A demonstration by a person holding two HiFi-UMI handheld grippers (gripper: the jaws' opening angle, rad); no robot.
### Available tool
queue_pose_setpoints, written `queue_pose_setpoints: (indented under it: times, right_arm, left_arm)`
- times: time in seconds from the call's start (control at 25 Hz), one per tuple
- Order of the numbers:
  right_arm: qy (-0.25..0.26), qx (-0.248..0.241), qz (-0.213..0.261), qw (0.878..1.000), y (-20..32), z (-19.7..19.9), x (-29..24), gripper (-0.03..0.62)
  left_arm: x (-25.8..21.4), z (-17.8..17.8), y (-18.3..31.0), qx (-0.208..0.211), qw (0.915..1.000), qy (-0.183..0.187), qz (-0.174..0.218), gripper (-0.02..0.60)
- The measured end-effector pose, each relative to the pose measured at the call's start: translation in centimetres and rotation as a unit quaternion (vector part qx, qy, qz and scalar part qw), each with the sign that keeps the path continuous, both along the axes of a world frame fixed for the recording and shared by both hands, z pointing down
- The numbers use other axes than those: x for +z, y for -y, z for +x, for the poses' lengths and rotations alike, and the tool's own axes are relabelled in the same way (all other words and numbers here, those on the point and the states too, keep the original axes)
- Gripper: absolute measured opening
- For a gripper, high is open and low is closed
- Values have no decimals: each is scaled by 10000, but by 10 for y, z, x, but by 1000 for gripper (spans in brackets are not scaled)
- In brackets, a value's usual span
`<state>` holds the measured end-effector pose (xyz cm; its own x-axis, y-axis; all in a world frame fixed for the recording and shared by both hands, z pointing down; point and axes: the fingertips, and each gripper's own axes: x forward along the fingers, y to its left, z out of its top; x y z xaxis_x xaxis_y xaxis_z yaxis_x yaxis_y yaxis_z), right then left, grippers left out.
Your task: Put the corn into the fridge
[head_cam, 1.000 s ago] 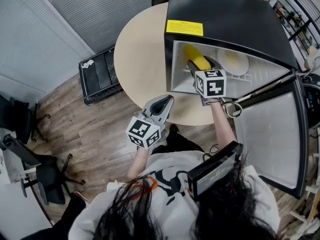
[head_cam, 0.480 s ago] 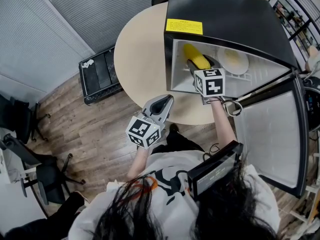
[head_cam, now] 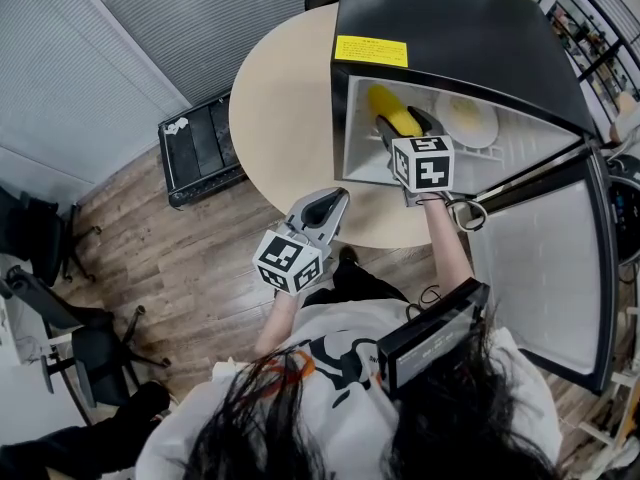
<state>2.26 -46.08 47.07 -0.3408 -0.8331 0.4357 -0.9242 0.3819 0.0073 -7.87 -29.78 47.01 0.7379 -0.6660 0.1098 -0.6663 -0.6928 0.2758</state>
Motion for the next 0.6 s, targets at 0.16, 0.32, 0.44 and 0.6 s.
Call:
queue_pose_setpoints:
  times: [0.16, 0.32, 0.44, 0.6]
  right_arm:
    - [58, -15, 86, 9999, -1, 0, -8, 262]
    - [113, 6, 155, 9998, -4, 0, -15, 262]
    - [188, 24, 214, 9996, -9, 2, -21, 262]
    - [259, 17, 374, 9990, -16, 2, -35, 262]
  left_arm:
    - [-1, -3, 0, -39, 10000, 1, 10, 14]
    - [-1, -6, 0, -59, 10000, 5, 6, 14]
    - [-2, -7, 0, -61, 10000, 9, 19, 14]
    - [-3, -6, -4, -54, 10000, 18, 45, 14]
